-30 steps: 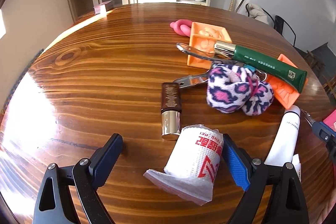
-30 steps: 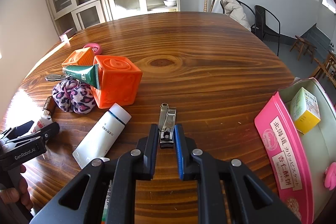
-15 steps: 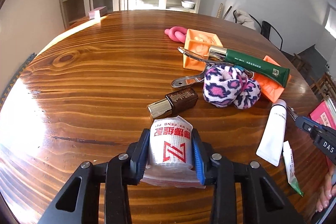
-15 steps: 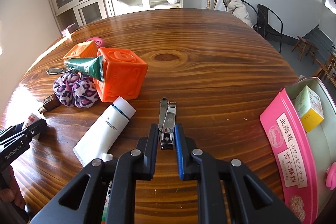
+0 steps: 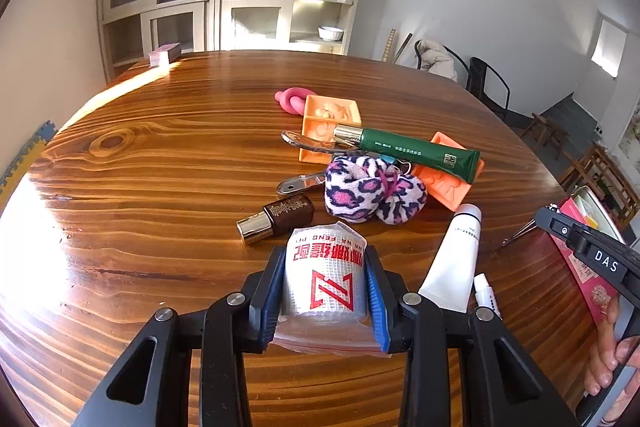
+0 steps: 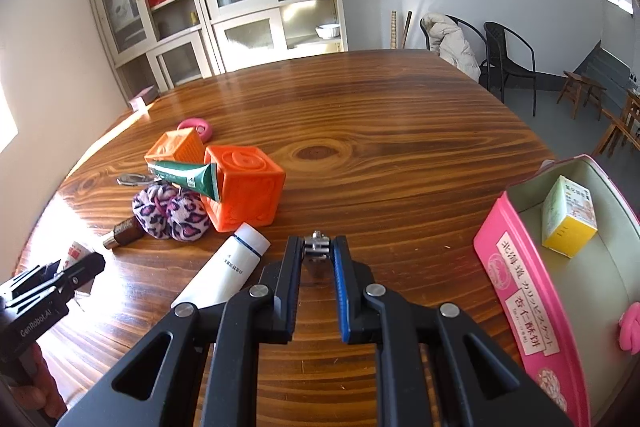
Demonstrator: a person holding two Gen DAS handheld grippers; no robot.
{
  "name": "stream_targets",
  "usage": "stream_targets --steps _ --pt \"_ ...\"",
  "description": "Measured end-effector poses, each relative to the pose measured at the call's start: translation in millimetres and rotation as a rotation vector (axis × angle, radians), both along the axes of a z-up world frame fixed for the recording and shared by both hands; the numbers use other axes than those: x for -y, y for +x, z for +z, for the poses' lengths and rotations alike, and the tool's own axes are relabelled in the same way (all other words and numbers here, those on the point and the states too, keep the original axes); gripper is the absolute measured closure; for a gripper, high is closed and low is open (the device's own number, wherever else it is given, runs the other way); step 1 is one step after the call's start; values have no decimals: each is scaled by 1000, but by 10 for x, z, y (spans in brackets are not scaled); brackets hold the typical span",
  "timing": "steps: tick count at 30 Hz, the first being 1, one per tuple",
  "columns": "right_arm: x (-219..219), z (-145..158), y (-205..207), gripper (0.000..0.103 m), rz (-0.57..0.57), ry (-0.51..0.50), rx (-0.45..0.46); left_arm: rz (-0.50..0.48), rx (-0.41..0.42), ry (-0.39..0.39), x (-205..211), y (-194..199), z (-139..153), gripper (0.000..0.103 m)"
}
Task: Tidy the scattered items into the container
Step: 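Carry the pouch with the left tool while the right tool drops the clipper into the tin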
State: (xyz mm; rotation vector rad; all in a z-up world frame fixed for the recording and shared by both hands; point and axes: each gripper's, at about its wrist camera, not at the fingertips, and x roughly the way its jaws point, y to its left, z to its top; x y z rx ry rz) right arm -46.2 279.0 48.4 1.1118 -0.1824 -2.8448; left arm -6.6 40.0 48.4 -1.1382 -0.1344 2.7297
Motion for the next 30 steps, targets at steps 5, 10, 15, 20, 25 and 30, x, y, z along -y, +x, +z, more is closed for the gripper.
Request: stream_targets --steps 5,10,15,20,25,30 --pt "-88 125 102 86 -13 -29 -49 -29 -26 5 -99 100 72 64" --pt "-214 288 250 86 -41 -61 -112 -59 -52 10 -194 171 152 64" --pt "-435 487 534 86 -136 -56 -214 -89 -59 21 -334 236 175 64" --pt "-837 530 880 86 -280 -25 -253 -139 -50 18 -579 261 178 64" --pt "-1259 523 1151 86 -377 -19 -236 -213 -61 16 -962 320 244 64" --pt "-1537 483 1346 86 -432 -29 -222 -295 -87 5 -1392 394 363 64"
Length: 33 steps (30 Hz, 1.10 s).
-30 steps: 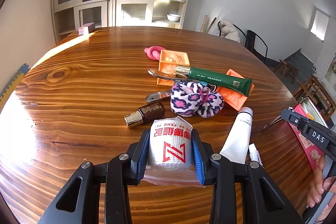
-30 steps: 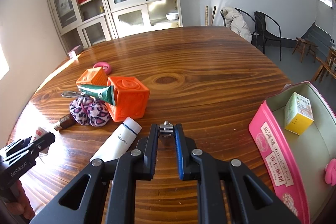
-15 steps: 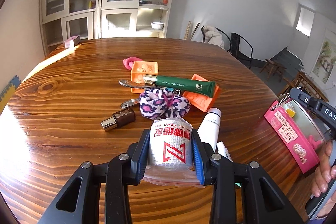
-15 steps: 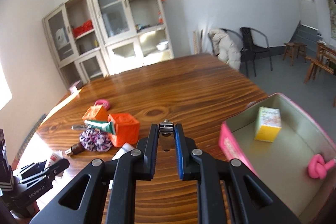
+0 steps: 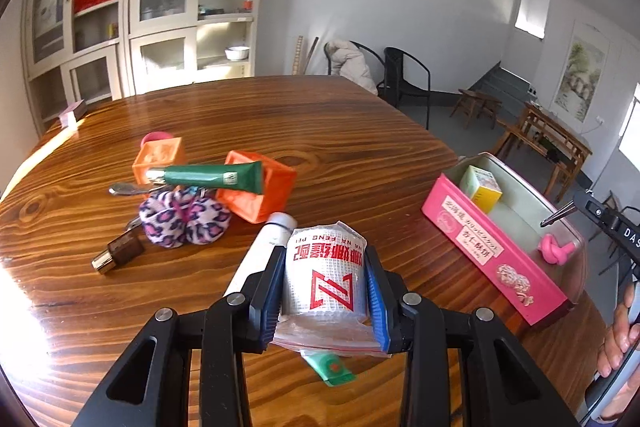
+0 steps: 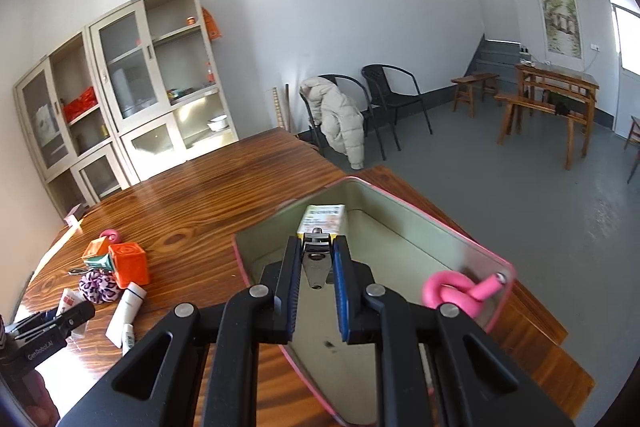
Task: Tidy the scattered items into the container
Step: 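Carry the pouch with the left tool while the right tool drops the clipper into the tin, then lower the pouch into the pink tin and open the left tool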
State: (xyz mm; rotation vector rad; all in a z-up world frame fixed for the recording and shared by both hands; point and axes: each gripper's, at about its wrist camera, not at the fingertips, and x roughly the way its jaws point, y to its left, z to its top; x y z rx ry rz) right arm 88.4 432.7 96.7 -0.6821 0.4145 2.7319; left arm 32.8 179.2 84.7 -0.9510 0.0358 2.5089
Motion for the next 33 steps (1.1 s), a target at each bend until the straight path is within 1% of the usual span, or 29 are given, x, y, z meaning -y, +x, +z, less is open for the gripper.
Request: stream_targets --steps 5,7,9,11,17,19,23,29,32,33 --pt "-188 -112 54 85 -25 -52 32 -66 -21 -13 -376 67 102 64" --pt "-247 -123 98 78 -34 -68 15 -83 -27 -21 -502 86 122 64" --pt "-296 -124 158 59 -61 -62 -10 -99 -30 -26 -614 99 140 64" --pt "-335 -132 211 54 -88 -57 -26 -114 -34 -31 -718 102 156 64" --pt "-470 -228 214 54 -171 -70 -36 -167 -37 -31 -1016 75 213 64" --pt "-502 -278 200 52 -198 -72 -27 -186 -40 -30 -1129 58 232 64" --pt "-490 -346 166 51 -239 -38 -26 -217 -46 -37 -1352 13 240 64" --pt "-471 -295 288 51 -325 19 -95 -261 -29 -20 -1642 -86 243 64" --pt "-479 -250 343 44 -368 46 -130 -284 -1 -4 -1767 -143 208 64" --pt "-493 -243 349 43 -380 50 -136 -294 16 4 -1802 -172 193 64"
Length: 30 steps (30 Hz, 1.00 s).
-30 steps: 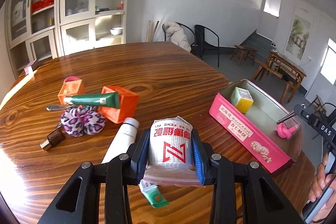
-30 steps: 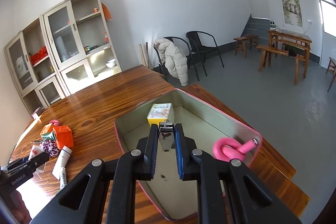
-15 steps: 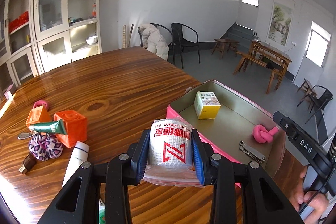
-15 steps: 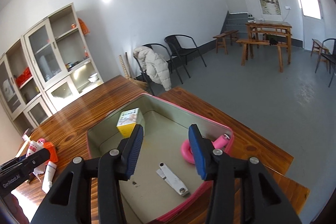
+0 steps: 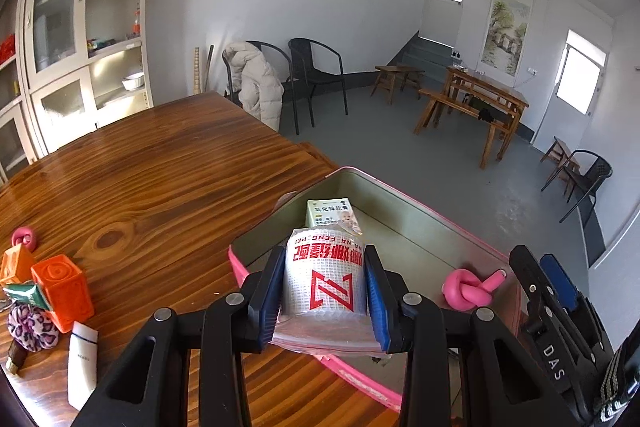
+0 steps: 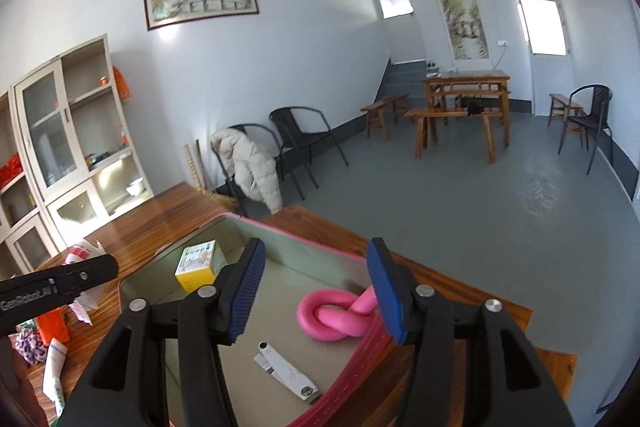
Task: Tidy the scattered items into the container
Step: 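Lower the pouch into the pink tin and open the left tool, then move the left tool back to the table and grasp the brown gold-capped bottle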
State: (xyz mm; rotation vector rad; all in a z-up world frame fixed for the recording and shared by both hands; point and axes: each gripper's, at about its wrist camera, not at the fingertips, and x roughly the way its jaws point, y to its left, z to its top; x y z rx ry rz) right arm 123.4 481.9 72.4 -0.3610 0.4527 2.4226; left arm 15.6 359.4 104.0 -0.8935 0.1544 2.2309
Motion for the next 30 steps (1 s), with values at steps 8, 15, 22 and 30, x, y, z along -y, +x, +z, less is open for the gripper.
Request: stream_targets --steps 8,15,22,30 --pt "-66 13 -15 42 -40 -1 -3 -45 105 20 -139 -106 -109 57" --pt "-11 19 -21 42 -46 24 -2 23 32 21 96 -43 -39 39" --pt "35 2 -30 41 -48 51 6 68 17 17 336 -40 -36 39" --pt "139 21 -22 37 -66 107 -5 159 -38 30 870 -53 60 18"
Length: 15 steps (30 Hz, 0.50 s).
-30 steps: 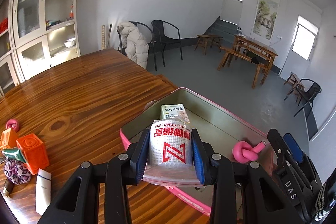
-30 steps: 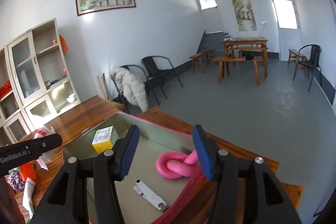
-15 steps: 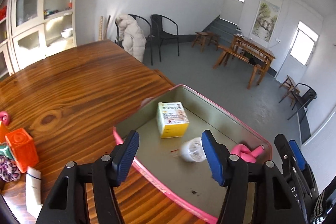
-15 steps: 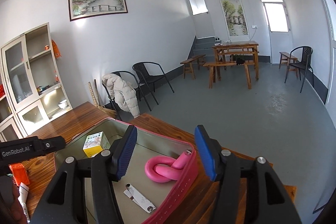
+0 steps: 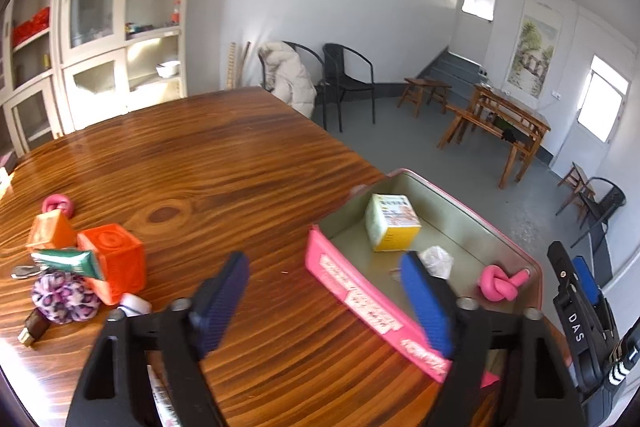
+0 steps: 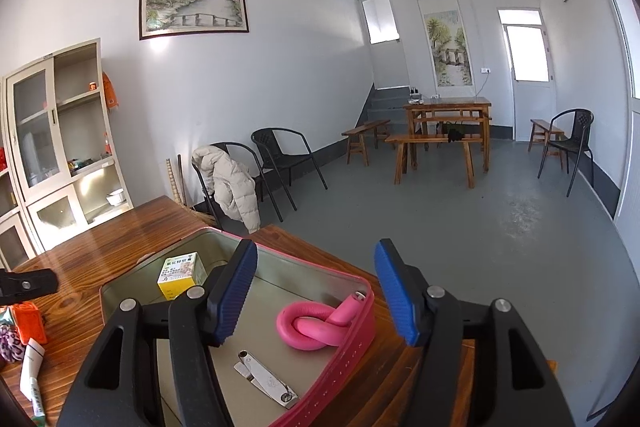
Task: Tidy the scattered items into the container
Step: 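Move the left tool back to the table and grasp the brown gold-capped bottle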
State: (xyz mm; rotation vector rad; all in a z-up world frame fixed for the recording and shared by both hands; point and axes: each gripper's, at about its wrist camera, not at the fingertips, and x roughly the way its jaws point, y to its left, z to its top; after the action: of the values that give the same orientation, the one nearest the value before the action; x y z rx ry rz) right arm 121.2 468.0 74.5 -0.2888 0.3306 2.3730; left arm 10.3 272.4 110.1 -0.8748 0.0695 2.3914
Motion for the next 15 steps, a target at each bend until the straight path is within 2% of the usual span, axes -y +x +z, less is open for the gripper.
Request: stream_targets --steps 7,11,15 --pt "124 34 -24 37 -24 56 10 114 -14 7 698 -62 46 18" --pt "243 61 -10 30 -36 106 4 189 -10 -16 1172 -97 -4 18" --pt "393 159 -38 30 0 93 -3 280 0 -29 1699 -137 -82 18"
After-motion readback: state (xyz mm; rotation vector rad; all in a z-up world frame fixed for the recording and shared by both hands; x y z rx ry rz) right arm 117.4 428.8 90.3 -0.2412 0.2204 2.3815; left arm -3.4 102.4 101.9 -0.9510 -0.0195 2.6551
